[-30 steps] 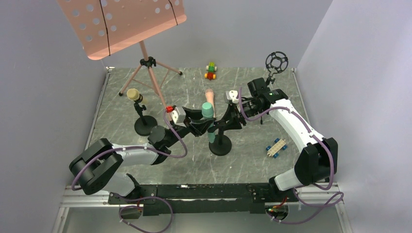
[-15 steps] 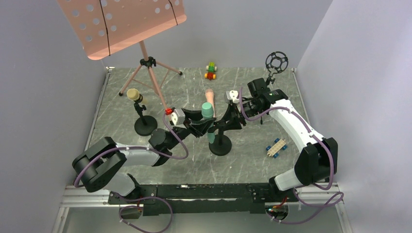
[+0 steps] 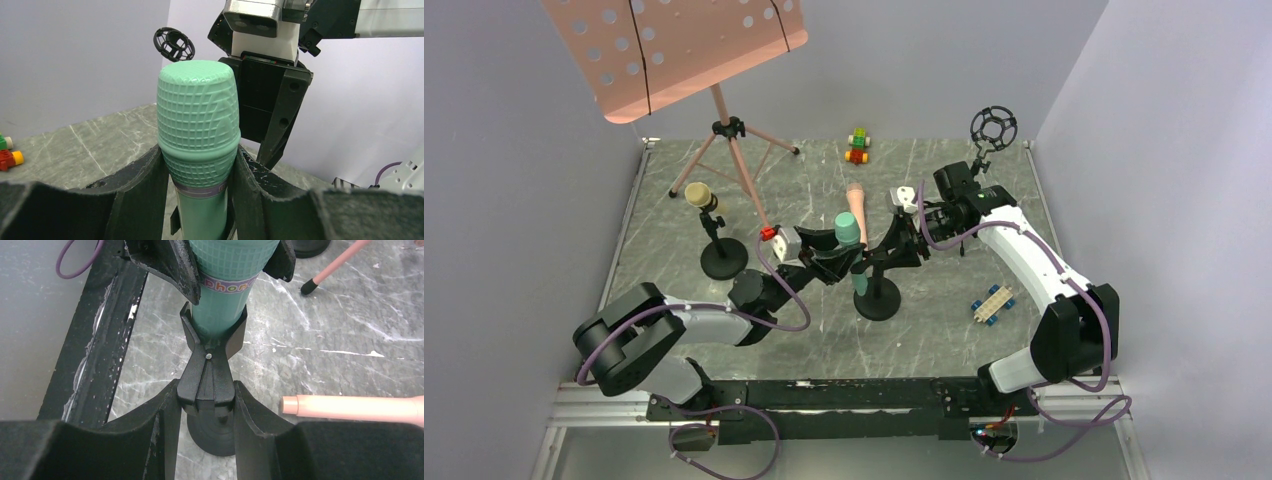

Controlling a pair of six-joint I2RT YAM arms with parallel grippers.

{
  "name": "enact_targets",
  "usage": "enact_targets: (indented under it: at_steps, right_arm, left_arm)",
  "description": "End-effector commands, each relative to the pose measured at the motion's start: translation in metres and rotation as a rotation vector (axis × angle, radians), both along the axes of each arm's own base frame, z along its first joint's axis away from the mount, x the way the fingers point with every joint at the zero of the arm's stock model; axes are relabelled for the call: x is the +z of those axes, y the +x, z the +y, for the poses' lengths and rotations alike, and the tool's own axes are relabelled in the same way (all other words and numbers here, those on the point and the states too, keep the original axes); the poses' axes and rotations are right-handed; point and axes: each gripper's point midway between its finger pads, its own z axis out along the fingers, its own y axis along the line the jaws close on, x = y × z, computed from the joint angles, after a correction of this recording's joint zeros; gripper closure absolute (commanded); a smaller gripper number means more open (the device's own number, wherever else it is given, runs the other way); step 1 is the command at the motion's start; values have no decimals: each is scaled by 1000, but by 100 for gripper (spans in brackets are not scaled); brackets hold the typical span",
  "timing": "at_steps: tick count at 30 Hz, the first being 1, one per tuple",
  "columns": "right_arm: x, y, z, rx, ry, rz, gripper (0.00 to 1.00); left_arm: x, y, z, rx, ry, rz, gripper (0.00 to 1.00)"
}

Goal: Attach the microphones to the stand

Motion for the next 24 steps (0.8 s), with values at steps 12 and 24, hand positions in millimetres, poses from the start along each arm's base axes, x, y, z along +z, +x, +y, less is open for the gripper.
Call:
enact_targets:
  at_steps: [12,24]
  right_arm:
    - [-6,-14,0,20,-2,27,30]
    - [4,-11,-4,-14,17,-1,0]
  left_arm:
    - [29,-13,-1,-39,-87,-74,100]
    - [28,-15,-11,-72,-58,-72,96]
